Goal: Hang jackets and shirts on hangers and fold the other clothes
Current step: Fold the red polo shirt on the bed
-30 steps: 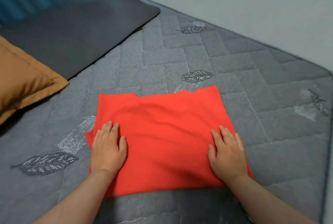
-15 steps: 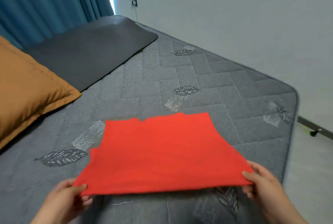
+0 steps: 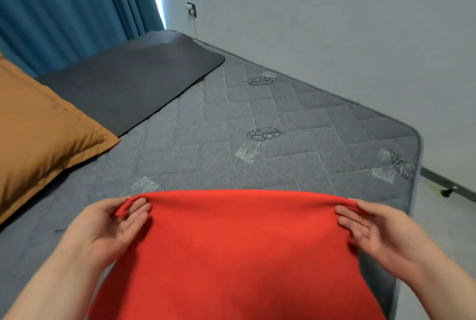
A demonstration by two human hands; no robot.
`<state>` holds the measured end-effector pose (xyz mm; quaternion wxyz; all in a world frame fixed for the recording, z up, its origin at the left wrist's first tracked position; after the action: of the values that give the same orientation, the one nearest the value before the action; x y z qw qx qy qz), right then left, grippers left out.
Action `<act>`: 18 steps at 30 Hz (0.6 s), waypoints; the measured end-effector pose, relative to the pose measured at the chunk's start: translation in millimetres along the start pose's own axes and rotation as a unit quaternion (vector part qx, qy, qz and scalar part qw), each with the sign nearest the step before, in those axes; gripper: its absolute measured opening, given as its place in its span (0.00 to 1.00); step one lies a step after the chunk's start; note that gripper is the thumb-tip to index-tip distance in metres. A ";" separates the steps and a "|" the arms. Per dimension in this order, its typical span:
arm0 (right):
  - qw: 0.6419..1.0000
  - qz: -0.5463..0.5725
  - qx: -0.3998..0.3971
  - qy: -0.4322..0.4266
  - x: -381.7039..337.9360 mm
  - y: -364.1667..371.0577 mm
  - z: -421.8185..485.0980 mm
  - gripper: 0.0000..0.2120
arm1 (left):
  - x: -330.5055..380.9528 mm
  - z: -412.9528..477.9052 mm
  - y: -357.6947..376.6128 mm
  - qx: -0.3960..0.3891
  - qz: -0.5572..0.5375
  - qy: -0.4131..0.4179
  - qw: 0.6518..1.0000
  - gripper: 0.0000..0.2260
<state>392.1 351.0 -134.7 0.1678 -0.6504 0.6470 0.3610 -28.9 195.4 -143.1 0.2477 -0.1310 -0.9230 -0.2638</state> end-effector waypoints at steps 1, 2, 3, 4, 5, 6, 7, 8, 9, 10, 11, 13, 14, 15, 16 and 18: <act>1.000 0.004 0.004 0.023 10.2 3.4 23.0 0.32 | -8.1 22.5 -1.4 0.037 0.002 -0.015 0.999 0.02; 0.999 -0.001 0.019 0.039 18.1 4.1 45.2 0.22 | -17.2 42.5 -2.9 0.063 0.011 -0.029 0.998 0.07; 0.998 -0.019 0.031 0.053 26.0 4.9 67.3 0.14 | -26.1 63.4 -5.4 0.080 0.020 -0.039 0.996 0.09; 0.996 -0.043 0.042 0.058 33.2 3.8 89.2 0.09 | -29.3 84.1 -4.4 0.084 0.021 -0.035 0.996 0.11; 0.995 -0.062 0.047 0.062 37.8 4.4 106.6 0.08 | -31.3 102.4 -0.1 0.093 0.029 -0.036 0.995 0.12; 0.994 -0.078 0.050 0.060 39.5 5.1 120.2 0.07 | -32.1 119.1 7.0 0.092 0.037 -0.030 0.995 0.13; 0.994 -0.085 0.049 0.050 38.8 5.1 130.8 0.07 | -31.9 132.0 14.2 0.084 0.047 -0.014 0.995 0.13; 0.995 -0.082 0.051 0.031 35.7 3.8 139.4 0.09 | -31.5 138.5 22.0 0.074 0.057 0.014 0.996 0.11; 0.996 -0.072 0.056 0.007 33.0 0.6 144.0 0.13 | -33.9 146.1 28.6 0.057 0.059 0.044 0.996 0.09; 0.994 -0.078 0.077 -0.021 30.7 -7.9 144.5 0.18 | -35.9 144.8 34.4 0.039 0.071 0.094 0.992 0.11; 0.984 -0.121 0.127 -0.046 31.6 -23.0 139.1 0.21 | -38.7 139.0 37.2 0.029 0.120 0.161 0.979 0.16; 0.916 -0.300 0.261 -0.061 43.4 -59.6 114.4 0.19 | -59.4 117.4 46.5 -0.004 0.345 0.307 0.887 0.22; 0.886 -0.364 0.285 -0.044 58.4 -74.0 102.4 0.17 | -87.7 105.2 59.5 -0.063 0.477 0.347 0.805 0.23; 0.878 -0.389 0.277 -0.018 83.7 -86.4 92.4 0.15 | -126.8 93.1 72.7 -0.138 0.594 0.364 0.703 0.24; 0.884 -0.391 0.254 0.011 109.1 -94.2 83.6 0.16 | -167.8 86.2 79.6 -0.195 0.689 0.367 0.593 0.24; 0.888 -0.398 0.222 0.057 151.0 -105.5 68.6 0.31 | -216.9 78.7 97.6 -0.224 0.772 0.390 0.449 0.22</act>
<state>461.7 300.5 -311.5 0.4000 -0.8186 0.4055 0.0737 159.7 295.4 -274.2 0.6451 -0.7244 -0.1576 -0.1852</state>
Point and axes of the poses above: each hand's wrist, its own z-axis towards the middle knuckle, its own y-axis out of the palm, x = y × z, the point moved 9 cm from there along z, towards the middle knuckle, and after that the axes turned 8 degrees about -z, right-handed, at the moved point
